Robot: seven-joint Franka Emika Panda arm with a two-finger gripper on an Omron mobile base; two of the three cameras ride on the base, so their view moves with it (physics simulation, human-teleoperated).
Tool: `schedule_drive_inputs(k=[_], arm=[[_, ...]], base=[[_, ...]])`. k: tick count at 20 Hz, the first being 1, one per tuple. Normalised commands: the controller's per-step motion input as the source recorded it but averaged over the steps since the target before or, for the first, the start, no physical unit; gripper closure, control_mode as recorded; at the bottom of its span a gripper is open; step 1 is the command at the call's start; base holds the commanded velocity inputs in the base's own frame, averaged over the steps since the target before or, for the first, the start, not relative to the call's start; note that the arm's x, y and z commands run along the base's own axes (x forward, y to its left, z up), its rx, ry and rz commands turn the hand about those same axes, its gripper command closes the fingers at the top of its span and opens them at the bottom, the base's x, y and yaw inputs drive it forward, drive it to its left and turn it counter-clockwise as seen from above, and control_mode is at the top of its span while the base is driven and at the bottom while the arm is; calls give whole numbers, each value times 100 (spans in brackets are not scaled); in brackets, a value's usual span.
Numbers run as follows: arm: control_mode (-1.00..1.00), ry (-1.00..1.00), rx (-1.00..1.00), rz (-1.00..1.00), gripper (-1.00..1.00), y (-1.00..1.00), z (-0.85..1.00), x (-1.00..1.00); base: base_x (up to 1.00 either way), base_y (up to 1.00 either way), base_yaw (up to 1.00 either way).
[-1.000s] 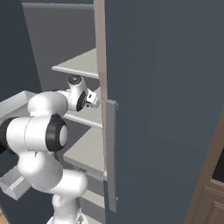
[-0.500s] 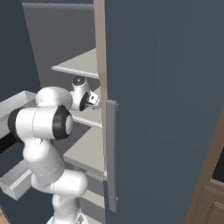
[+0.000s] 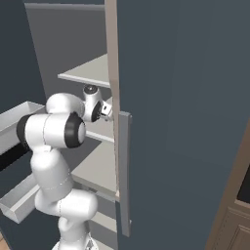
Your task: Take the garlic, mushroom, and cucumber from the freezer and place them in the bowl on the counter.
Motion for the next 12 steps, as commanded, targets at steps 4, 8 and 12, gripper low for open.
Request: schedule_drive_inputs(k=[4,8,12], arm=[[-100,2,0,0,-100,0,-16,22],[-100,2,0,0,-100,0,-20,24],[-100,3,0,0,-100,0,-25,26]], base=[[0,0,0],[0,0,0],[0,0,0]])
